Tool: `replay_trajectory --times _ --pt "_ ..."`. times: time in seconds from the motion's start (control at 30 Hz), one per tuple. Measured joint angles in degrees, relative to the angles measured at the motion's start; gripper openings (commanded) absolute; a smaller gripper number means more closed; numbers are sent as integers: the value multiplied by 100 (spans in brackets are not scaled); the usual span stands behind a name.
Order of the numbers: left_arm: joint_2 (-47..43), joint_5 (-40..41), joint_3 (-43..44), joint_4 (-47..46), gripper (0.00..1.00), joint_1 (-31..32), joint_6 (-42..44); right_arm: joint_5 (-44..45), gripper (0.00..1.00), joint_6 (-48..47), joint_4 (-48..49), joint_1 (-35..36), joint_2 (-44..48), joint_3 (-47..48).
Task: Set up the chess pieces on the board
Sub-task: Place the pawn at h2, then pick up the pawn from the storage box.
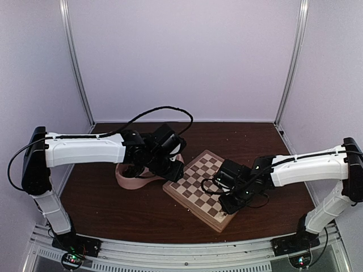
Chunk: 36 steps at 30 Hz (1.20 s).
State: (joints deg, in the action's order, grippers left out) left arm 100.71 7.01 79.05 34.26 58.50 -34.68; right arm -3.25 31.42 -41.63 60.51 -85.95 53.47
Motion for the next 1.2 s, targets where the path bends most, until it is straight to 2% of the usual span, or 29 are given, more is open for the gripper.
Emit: replay_trajectory --times 0.1,0.17,0.47,0.7,0.97,1.2 --pt "0 -2 0 0 44 0 0 0 35 11 0 0 -4 0" --pt "0 -4 0 0 44 0 0 2 38 0 -7 2 -4 2" --pt "0 -2 0 9 44 0 2 127 39 2 -111 2 168 114" --pt "0 101 13 52 44 -74 9 796 39 7 -166 2 833 256" --pt "-9 98 13 149 44 -466 85 1681 39 46 -66 2 1486 258" --pt "-90 26 11 332 44 -949 208 2092 39 55 339 0 1825 201"
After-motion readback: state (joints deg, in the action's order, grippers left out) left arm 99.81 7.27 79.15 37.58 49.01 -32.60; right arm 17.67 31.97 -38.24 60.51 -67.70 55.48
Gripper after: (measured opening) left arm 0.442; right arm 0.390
